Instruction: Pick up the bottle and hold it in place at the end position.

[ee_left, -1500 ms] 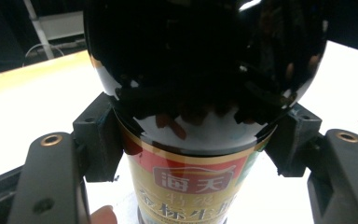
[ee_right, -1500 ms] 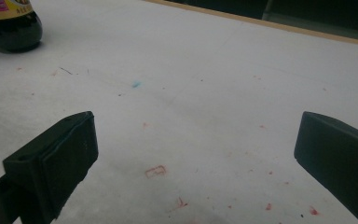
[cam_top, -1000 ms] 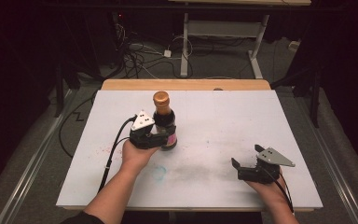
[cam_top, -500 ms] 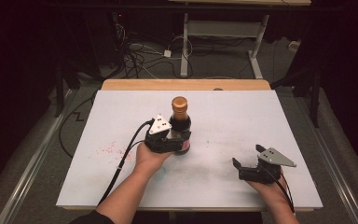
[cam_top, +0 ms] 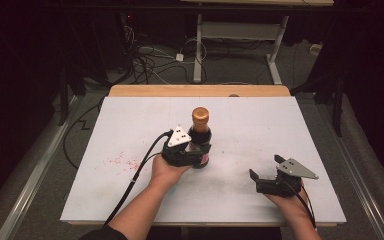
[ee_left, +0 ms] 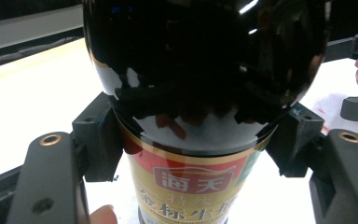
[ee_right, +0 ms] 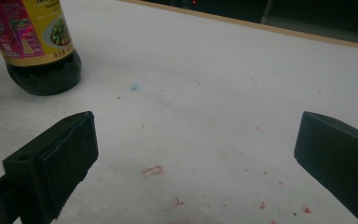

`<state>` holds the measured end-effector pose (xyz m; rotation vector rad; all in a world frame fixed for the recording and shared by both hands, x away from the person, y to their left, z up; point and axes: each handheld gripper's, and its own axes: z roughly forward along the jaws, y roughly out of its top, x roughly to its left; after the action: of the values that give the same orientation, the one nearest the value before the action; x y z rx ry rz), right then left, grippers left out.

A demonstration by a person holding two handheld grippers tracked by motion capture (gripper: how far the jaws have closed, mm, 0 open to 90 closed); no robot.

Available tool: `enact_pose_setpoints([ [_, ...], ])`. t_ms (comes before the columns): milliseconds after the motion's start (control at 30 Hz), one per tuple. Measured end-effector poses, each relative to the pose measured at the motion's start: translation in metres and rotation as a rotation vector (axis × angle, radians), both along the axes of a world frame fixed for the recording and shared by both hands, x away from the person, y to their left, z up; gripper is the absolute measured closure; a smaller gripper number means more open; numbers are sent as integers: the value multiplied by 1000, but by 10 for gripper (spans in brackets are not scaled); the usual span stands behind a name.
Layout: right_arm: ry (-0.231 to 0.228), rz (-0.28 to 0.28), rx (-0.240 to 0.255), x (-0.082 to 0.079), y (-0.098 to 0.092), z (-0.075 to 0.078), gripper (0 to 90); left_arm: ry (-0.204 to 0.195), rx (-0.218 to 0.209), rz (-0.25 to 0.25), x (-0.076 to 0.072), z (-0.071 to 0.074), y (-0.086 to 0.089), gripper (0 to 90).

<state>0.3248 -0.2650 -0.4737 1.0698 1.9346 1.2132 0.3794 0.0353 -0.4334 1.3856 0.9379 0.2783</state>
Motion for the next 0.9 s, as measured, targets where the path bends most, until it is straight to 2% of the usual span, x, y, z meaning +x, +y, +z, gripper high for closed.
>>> enact_pose_setpoints([
  [33,0,1,1,0,0,0,7,0,-21,9,0,0,-2,287],
  [67,-1,2,1,0,0,0,7,-1,-100,17,-1,1,-8,287],
  [233,-2,7,1,0,1,1,7,-1,-105,18,-1,0,-8,285],
  [267,-2,8,3,0,1,1,7,-5,-28,8,0,-2,-2,285],
  [300,-1,9,5,0,2,1,7,-5,-28,8,0,-2,-2,285],
  [333,1,8,8,0,2,1,7,26,-62,-32,-3,-2,-3,284],
  [367,1,10,9,0,2,1,7,26,-62,-32,-3,-2,-3,284],
  [400,4,10,12,0,2,1,7,4,-70,-1,-2,-3,-2,283],
  [633,15,22,27,2,5,4,8,-7,-119,7,-4,-5,-3,281],
  [733,30,34,35,3,6,5,15,-9,-121,6,-4,-5,-4,282],
  [900,41,58,51,7,10,10,93,-24,-126,14,-2,-6,-3,282],
])
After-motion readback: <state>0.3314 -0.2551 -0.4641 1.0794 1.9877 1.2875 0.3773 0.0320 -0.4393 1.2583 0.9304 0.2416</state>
